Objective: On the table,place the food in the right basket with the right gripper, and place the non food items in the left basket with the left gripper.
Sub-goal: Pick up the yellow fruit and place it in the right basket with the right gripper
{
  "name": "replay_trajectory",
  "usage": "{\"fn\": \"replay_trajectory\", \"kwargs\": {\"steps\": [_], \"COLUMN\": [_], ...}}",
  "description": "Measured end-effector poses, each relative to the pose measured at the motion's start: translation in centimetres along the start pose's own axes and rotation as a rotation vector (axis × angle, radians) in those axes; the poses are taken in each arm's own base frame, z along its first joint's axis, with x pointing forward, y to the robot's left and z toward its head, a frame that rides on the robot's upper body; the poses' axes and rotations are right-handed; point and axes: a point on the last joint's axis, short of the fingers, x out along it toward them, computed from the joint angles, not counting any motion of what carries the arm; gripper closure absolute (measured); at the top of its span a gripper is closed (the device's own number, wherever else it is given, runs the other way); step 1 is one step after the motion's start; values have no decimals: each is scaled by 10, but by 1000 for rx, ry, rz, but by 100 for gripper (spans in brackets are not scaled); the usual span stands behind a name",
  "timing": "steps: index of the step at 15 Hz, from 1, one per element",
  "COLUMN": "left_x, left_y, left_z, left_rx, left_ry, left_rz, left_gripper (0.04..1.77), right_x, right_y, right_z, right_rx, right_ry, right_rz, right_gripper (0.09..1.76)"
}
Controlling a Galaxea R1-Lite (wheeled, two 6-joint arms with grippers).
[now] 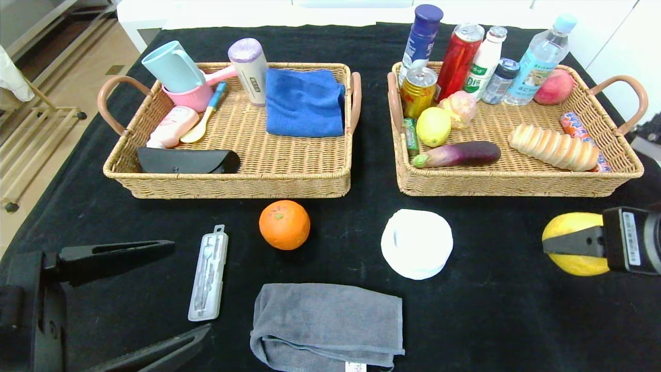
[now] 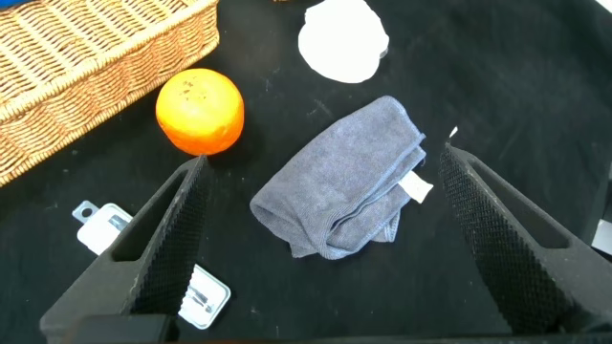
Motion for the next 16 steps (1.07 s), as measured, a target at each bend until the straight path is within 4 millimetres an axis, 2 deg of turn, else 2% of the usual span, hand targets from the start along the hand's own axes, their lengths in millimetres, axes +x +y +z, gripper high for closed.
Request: {"fn": "replay_trajectory", "kwargs": {"steps": [4, 16], "left_x": [-1, -3], "left_y": [0, -1], "left_z": [0, 1], "left_rx": [2, 17], "left_ry": [-5, -11], "left_rz": [0, 2], "left_gripper": [9, 9], "right_x": [-10, 7], "right_y": [2, 3], "right_z": [23, 67], "right_rx": [-10, 17], "right_ry": [-80, -221], "right_rz": [16, -8], "right_gripper": [65, 65]}}
